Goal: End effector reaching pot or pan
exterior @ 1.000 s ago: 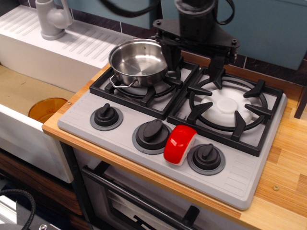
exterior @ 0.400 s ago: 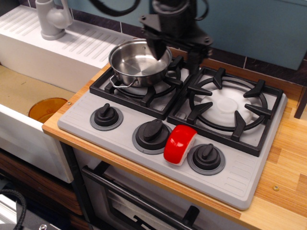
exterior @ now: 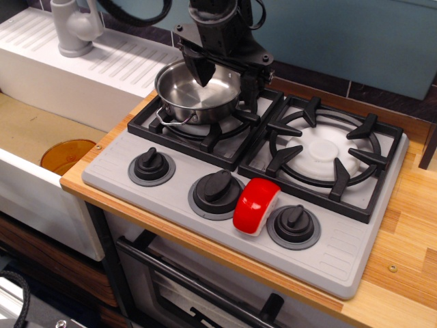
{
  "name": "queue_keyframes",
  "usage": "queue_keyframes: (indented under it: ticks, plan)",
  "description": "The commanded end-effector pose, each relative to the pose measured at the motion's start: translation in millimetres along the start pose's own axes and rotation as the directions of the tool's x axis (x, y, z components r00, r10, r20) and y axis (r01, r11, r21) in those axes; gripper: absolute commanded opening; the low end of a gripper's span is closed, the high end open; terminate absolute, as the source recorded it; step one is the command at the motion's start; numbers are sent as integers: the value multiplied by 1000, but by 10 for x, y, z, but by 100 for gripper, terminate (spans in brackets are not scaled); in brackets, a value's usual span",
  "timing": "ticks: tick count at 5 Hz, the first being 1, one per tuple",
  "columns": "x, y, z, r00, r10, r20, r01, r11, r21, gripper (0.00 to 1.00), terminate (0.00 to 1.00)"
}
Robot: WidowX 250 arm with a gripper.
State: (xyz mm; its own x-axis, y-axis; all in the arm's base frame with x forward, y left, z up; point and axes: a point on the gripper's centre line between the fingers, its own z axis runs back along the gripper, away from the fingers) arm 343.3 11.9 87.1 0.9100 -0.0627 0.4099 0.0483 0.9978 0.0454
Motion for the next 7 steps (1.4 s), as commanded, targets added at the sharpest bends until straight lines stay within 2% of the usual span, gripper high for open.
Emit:
queue_keyframes:
  ticks: [1,3,7]
  plan:
    - [193,-63,-192,996,1,89,2,999,-33,100,0]
    - [221,-55,-227,995,-14,102,17,999,-33,100,0]
    - [119,-40,-216,995,-23,100,25,1000,-13,100,0]
